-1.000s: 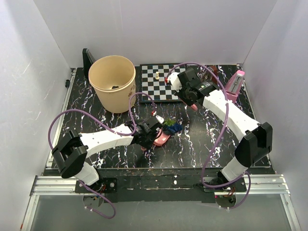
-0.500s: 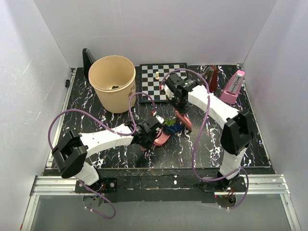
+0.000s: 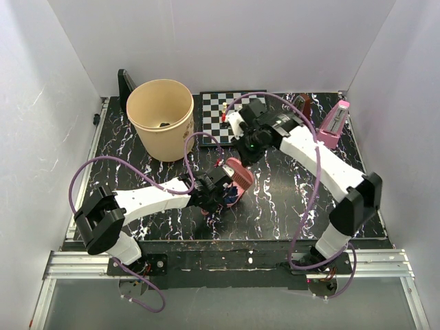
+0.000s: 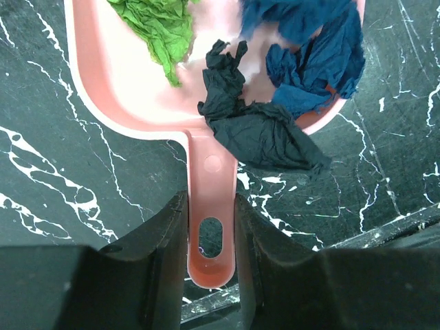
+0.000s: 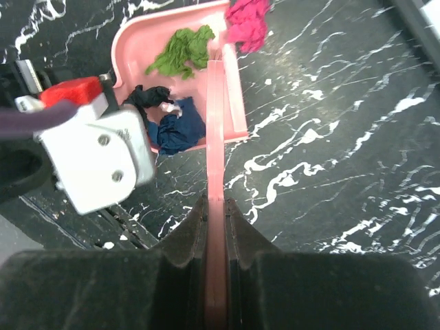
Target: Sweep away the paper scraps from the table
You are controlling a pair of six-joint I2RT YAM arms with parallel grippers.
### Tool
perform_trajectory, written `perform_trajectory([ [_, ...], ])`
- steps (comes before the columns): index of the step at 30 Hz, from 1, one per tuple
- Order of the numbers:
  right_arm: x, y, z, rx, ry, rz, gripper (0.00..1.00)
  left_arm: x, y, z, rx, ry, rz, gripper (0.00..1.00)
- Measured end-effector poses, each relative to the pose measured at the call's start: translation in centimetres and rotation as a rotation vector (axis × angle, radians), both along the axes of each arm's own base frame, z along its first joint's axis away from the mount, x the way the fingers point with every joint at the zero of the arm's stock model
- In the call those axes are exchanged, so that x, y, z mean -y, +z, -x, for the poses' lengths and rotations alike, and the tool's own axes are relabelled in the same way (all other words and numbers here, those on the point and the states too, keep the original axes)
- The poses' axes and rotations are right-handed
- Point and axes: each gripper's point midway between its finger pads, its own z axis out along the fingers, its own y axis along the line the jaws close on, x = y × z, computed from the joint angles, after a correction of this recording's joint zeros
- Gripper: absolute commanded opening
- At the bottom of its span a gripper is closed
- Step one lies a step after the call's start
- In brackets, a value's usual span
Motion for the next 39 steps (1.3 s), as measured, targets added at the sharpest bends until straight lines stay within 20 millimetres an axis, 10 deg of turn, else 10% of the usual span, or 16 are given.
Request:
perform_trajectory([
  [8, 3.1, 3.9, -2.1, 0.209, -0.085, -0.02, 0.01, -0.6, -1.5, 0.5, 0.008, 0.02, -0.002, 0.0],
  [22, -1.2, -3.5, -10.6, 0.528, 0.22, 0.238, 0.01, -0.2, -0.7, 1.2, -0.022, 0.097, 0.073, 0.0],
  [30, -3.2, -7.5, -6.7, 0.541, 0.493, 0.275, 0.01, -0.9, -1.1, 1.7, -0.045, 0.115, 0.051, 0.0],
  [39, -1.8, -2.4, -1.3, 0.464, 0.529, 0.083, 0.01, -1.3, -0.9, 1.0, 0.011, 0.11, 0.042, 0.0],
])
